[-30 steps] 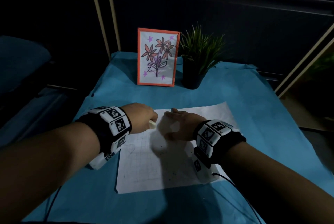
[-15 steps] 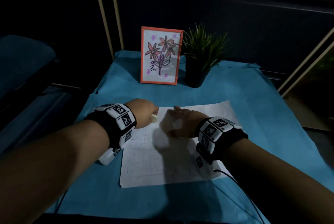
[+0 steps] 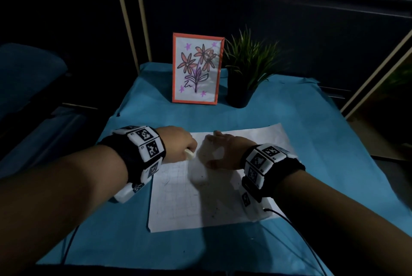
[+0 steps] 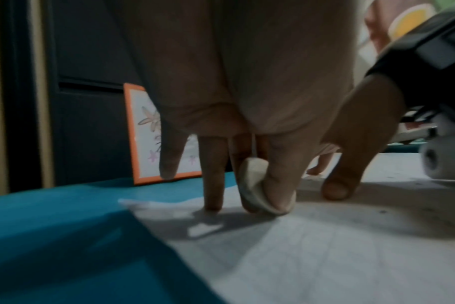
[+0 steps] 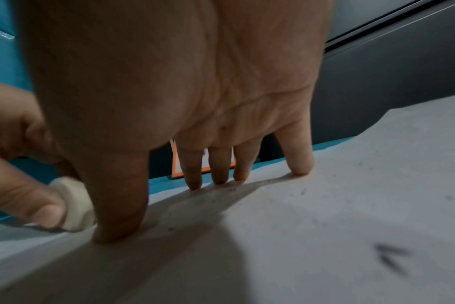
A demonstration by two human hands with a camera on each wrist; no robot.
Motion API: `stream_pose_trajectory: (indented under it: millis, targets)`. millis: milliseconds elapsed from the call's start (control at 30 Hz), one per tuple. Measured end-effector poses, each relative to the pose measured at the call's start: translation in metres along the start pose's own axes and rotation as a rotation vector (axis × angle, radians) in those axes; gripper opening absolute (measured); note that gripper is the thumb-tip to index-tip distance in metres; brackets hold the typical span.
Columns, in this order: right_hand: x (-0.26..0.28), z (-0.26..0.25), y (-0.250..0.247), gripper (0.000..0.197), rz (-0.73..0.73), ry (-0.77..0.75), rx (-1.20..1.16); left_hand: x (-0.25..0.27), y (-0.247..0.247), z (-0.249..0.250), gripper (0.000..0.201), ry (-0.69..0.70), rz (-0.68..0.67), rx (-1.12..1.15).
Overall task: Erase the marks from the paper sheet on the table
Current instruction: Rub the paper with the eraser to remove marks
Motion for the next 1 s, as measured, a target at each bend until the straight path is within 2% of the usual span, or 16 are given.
stream_pose_trajectory:
  millis: [167,267,333,533,700,867,1000]
  targets:
    - [-0.002,0.003,0.001,0.076,0.040,0.057,-0.052,0.001,0.001,-0.002,0.023,-0.074,0.088,0.027]
    - [-0.001,0.004,0.002,0.071,0.044,0.084,-0.063,0.003,0.007,0.005,0.019,-0.051,0.086,-0.020]
    - [-0.001,0.001,0.002,0.073,0.029,0.069,-0.032,0.007,0.011,0.008,0.018,-0.014,0.077,-0.064]
    - [0.007,-0.003,0.000,0.072,-0.013,-0.002,0.065,0.009,0.013,0.000,0.024,-0.073,0.208,0.064]
    - [0.010,-0.005,-0.001,0.074,-0.013,-0.009,0.070,0.016,0.014,0.008,0.019,-0.034,0.140,0.004]
    - [0.007,-0.002,-0.001,0.076,-0.014,-0.011,0.079,0.013,0.007,0.007,0.023,-0.101,0.154,-0.012]
    - [0.007,-0.002,0.000,0.077,-0.022,-0.008,0.075,0.017,0.012,0.017,0.017,-0.049,0.057,-0.063]
Point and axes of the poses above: each hand's wrist, its own x-axis away from the middle knuckle, its own y-axis out of the palm, z = x × y, the point moved 3 cm from there along -x, towards the middle knuckle, and after that the axes turned 3 degrees about x, right-handed, at the moved point
